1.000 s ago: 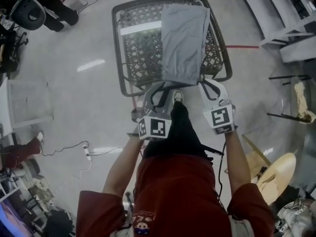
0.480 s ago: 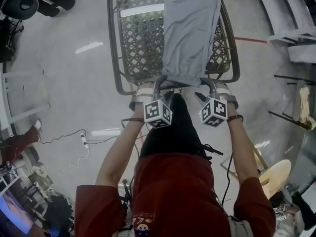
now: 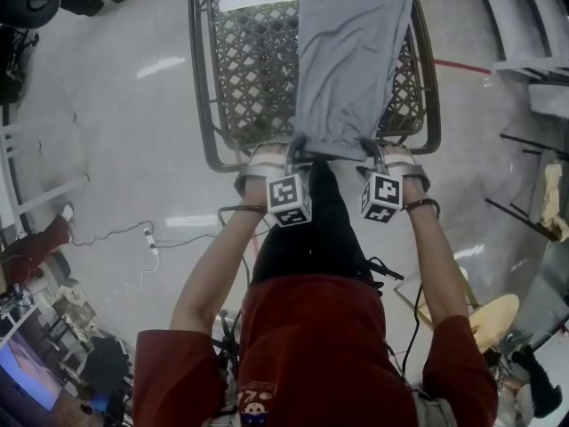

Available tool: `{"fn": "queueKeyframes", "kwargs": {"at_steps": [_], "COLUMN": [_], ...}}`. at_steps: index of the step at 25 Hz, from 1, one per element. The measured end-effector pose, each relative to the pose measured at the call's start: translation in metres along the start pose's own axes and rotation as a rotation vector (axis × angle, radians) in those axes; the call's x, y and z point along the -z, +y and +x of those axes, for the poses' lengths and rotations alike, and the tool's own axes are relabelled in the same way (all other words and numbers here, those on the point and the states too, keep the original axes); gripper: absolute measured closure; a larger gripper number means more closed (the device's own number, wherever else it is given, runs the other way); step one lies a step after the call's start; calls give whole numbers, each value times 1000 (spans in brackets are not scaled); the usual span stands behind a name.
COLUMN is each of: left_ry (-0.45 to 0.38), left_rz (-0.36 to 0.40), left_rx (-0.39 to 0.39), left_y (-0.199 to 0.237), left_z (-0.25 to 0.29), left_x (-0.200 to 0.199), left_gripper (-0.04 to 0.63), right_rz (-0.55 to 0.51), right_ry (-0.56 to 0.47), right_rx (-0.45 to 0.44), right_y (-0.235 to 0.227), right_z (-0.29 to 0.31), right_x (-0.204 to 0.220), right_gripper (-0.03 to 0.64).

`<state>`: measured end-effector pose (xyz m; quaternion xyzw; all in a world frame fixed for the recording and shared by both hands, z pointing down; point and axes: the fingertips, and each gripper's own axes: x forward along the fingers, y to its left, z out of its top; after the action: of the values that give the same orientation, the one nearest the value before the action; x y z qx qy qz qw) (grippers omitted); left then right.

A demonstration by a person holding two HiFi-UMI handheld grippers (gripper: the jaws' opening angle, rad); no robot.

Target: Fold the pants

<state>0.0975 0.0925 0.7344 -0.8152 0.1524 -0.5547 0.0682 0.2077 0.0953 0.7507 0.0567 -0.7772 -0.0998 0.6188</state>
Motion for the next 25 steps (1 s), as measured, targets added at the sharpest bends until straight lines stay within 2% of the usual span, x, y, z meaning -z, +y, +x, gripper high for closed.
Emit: {"fn": "queueKeyframes", "kwargs": {"at_steps": [2,6,9,11,14,20,25], "left_ry": [12,-20,-29,-38,-38,-46,-59], "left_rz": [19,-8,-21,-36,-38,-29,-18], "left_rx": [-7,-61,-87,-94,-93,-74,-98], "left_y": [-10,-19,-11,0,0,-9,4], "left_z": [-1,-24,-33,-33,-33,-48,-62], "left_x": [5,2,-1,-1,1,0,-10], "left_gripper": [299,401,436,476,485,494,497], "right_rz": [-5,-23,-13,-26,-7,41,99], "right_ry": [0,6,10,26,23,14,-8], "right_rx": [7,54,118,131,133,136,129], "right_y": [9,24,11,1,5,12,3], "right_z": [-2,-22,-34,-33,-33,-51,-65], "right_x": [-1,-7,-8,-8,-9,-17,-19], "right_gripper": [342,378,503,516,577,588,589]}}
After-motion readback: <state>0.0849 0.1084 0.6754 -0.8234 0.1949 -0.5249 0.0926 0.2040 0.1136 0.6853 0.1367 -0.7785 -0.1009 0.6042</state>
